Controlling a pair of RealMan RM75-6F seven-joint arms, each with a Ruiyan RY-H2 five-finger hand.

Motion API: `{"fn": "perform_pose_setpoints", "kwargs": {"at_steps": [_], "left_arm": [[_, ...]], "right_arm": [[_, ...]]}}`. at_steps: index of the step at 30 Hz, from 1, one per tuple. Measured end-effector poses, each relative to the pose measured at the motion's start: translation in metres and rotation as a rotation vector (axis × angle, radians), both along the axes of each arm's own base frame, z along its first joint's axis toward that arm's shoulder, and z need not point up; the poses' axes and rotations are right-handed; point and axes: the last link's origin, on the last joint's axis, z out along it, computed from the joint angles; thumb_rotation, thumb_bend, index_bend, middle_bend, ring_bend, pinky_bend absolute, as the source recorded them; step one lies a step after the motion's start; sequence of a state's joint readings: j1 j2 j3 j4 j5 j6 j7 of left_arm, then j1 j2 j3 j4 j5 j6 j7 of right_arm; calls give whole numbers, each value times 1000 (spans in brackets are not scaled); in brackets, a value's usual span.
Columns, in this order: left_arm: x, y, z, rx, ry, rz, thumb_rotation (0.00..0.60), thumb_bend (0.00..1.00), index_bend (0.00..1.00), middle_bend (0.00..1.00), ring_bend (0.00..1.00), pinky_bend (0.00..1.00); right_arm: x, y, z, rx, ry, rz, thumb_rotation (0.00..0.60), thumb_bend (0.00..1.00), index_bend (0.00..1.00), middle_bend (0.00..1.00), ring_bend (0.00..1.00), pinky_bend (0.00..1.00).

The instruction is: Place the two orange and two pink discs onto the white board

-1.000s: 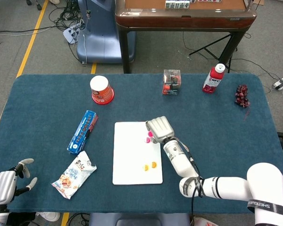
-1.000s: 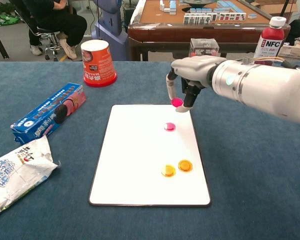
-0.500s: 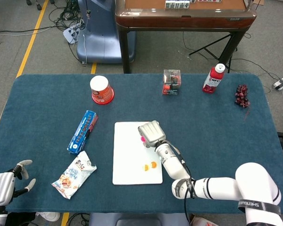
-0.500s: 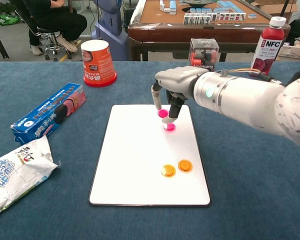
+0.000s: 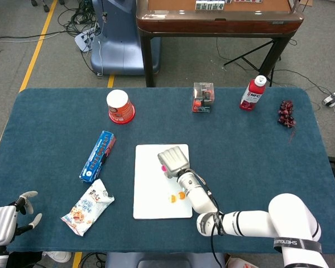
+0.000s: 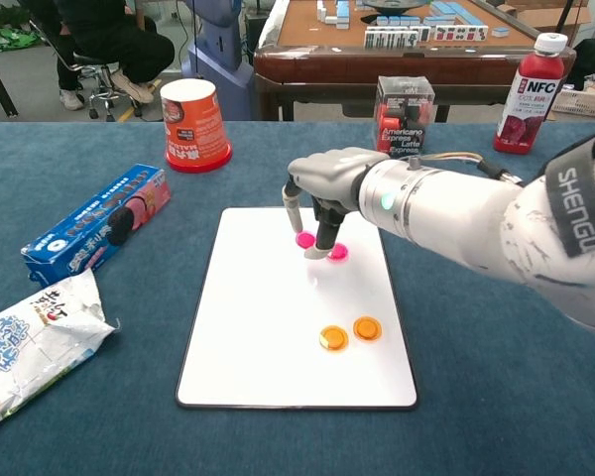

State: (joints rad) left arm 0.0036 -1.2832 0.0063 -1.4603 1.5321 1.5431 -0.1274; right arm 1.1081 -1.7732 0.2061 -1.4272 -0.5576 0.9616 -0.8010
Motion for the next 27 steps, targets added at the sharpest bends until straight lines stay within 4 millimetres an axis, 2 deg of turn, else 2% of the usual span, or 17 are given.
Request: {"fn": "perform_pose_setpoints", "kwargs": {"at_steps": [8,13,20,27], "left_arm": [[-2,-2,-2,-6,-3,7,600,271,353,604,575,817],[-2,-3,-3,-7,-5,9,600,270,353,604,575,817],[-4,-5,-4,-7,-8,14,600,271,353,604,575,817],[-3,-4,-3,-4,-11,10,600,271,353,604,575,817]], "right_arm": [[-1,-1,-5,6,6,-9,600,218,502,1000,1000,1000],[0,-2,-8,8,6,-11,600,154,499,1000,1000,1000],[3,-2,-9,6,-7,-6,600,75,415,1000,1000,1000],[4,-3,2,-17,-26,5,600,75,410,1000,1000,1000]]}}
